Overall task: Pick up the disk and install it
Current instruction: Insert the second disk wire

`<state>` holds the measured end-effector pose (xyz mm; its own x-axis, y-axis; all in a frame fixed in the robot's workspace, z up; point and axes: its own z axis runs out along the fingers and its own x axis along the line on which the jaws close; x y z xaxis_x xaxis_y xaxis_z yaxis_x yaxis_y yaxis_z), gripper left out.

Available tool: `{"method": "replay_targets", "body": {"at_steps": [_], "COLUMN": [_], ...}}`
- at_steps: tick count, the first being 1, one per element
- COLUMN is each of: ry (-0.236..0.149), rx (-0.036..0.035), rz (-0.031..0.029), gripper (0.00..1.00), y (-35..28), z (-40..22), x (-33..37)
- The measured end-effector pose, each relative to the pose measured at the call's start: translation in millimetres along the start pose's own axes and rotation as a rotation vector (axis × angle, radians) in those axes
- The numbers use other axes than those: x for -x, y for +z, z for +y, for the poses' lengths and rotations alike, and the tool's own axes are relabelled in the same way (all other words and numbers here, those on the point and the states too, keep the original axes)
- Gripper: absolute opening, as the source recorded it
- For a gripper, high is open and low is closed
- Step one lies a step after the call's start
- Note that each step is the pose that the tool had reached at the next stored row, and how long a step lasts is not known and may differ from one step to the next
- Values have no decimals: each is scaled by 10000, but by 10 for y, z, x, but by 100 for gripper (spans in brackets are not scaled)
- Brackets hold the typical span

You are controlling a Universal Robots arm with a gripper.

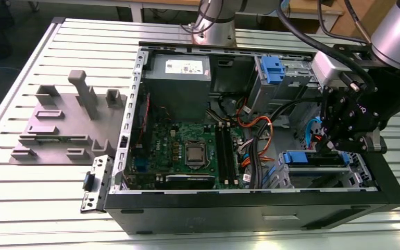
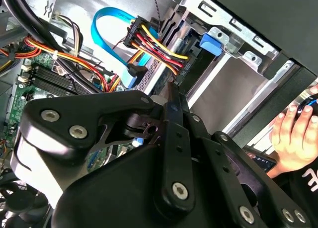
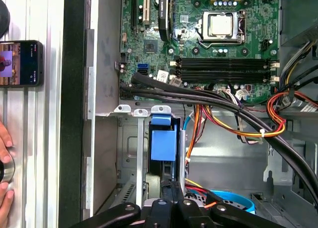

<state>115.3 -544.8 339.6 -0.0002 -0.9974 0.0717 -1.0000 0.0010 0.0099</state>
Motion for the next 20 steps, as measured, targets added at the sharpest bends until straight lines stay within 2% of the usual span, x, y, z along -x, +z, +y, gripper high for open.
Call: {"method": "replay_targets", "body": {"at_steps": [9,12,14,17,20], "ry": [1,2,3,1,2], "rx": [0,1,0,0,0], "rz": [-1,-3,-6,-7,-6], "gripper": [11,11,11,11,11], "y": [0,0,1,-24,-80], "z": [2,66,84,83,85], "x": [0,1,1,7,13]}}
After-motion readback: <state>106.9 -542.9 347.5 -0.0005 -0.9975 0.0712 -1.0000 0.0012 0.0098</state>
